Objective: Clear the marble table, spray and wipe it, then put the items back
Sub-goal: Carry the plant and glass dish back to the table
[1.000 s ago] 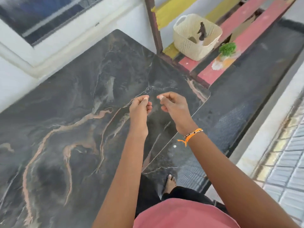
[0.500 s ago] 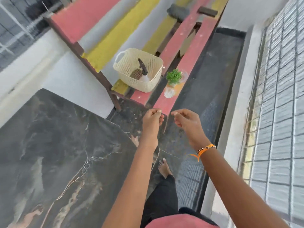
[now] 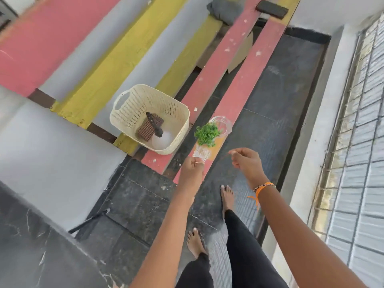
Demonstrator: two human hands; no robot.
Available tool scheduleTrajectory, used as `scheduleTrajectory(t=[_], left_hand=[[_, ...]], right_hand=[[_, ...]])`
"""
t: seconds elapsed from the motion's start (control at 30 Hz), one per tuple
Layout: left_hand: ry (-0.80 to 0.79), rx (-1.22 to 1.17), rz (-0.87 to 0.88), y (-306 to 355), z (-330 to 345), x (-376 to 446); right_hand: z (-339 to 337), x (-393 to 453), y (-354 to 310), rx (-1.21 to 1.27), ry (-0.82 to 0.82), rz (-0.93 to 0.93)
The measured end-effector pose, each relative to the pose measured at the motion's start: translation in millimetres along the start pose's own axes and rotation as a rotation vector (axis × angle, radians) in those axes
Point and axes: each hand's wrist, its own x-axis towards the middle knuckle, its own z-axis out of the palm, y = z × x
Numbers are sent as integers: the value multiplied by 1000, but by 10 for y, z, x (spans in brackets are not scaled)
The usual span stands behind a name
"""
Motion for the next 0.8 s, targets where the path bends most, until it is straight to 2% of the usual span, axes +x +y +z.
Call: scheduleTrajectory(t=[0.13, 0.27, 0.4, 0.53, 0.7, 0.8], left_hand=[[4, -5, -163, 148, 311, 530], [116, 171, -68, 229, 565, 970], [138, 193, -223, 174, 724, 1385], [172, 272, -152, 150, 775, 1693], [243, 292, -13, 117, 835, 1955], [275, 280, 16, 78, 809, 2084]], right_hand=[[-22, 787, -22, -32, -50, 115], [46, 1331, -42, -102, -81, 168], [156, 1880, 53, -181, -23, 214], [255, 2245, 113, -331, 30, 226], [341, 2496, 189, -462, -63, 225], [358, 2531, 229, -448, -40, 211]])
